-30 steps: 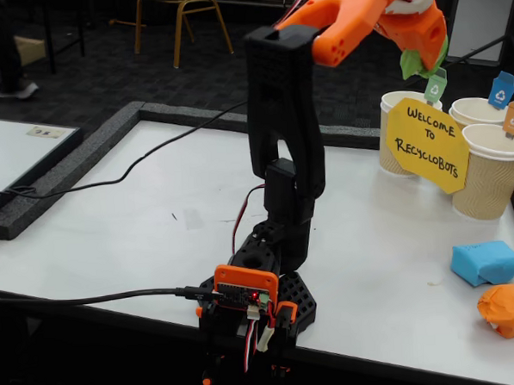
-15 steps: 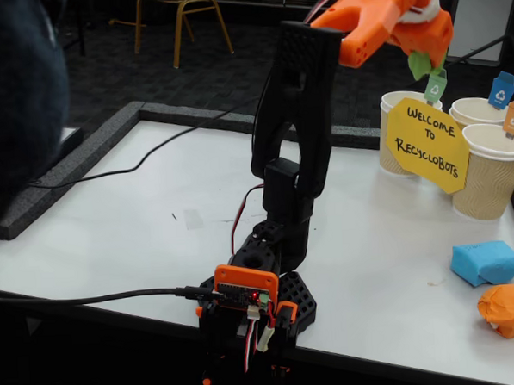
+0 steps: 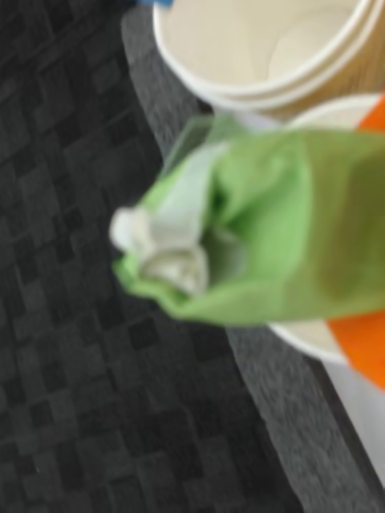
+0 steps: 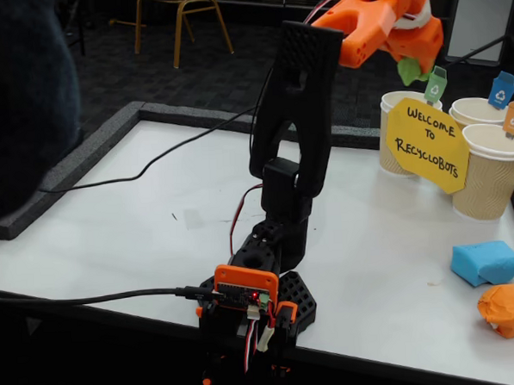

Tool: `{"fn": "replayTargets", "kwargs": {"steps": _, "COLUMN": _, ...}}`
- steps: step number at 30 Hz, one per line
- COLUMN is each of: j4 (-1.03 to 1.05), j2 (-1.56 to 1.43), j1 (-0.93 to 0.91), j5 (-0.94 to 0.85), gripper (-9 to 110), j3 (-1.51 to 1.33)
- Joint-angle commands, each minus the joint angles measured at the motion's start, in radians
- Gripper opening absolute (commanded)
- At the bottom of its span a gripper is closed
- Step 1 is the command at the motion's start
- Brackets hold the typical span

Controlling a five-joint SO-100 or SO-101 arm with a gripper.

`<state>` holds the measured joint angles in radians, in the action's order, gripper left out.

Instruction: Sort rubbish by color.

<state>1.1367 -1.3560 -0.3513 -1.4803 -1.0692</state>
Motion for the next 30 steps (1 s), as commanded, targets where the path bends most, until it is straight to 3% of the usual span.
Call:
{"fn": "replayTargets", "kwargs": {"steps": 1, "j4": -0.032, "j2": -0.032, "j1": 0.037, "j5": -0.034, "gripper": 0, "j3": 0.109}}
{"fn": "replayTargets", "kwargs": {"steps": 9, "j4": -0.104, "j2": -0.032, "j1": 0.005, "j5": -0.032, "gripper": 3, "j3": 0.063}}
{"fn": "replayTargets", "kwargs": {"steps": 19, "j4": -0.137, "j2": -0.032, "j1": -0.034, "j5": -0.032, "gripper": 23, "j3": 0.040}}
{"fn": "replayTargets", "kwargs": {"steps": 26, "j4": -0.129, "j2": -0.037, "j1": -0.041, "j5": -0.032, "gripper": 15, "j3": 0.040}}
{"fn": "replayTargets", "kwargs": {"steps": 30, "j4": -0.107, "j2": -0.049, "j1": -0.048, "j5": -0.023, "gripper": 3, "j3": 0.044}}
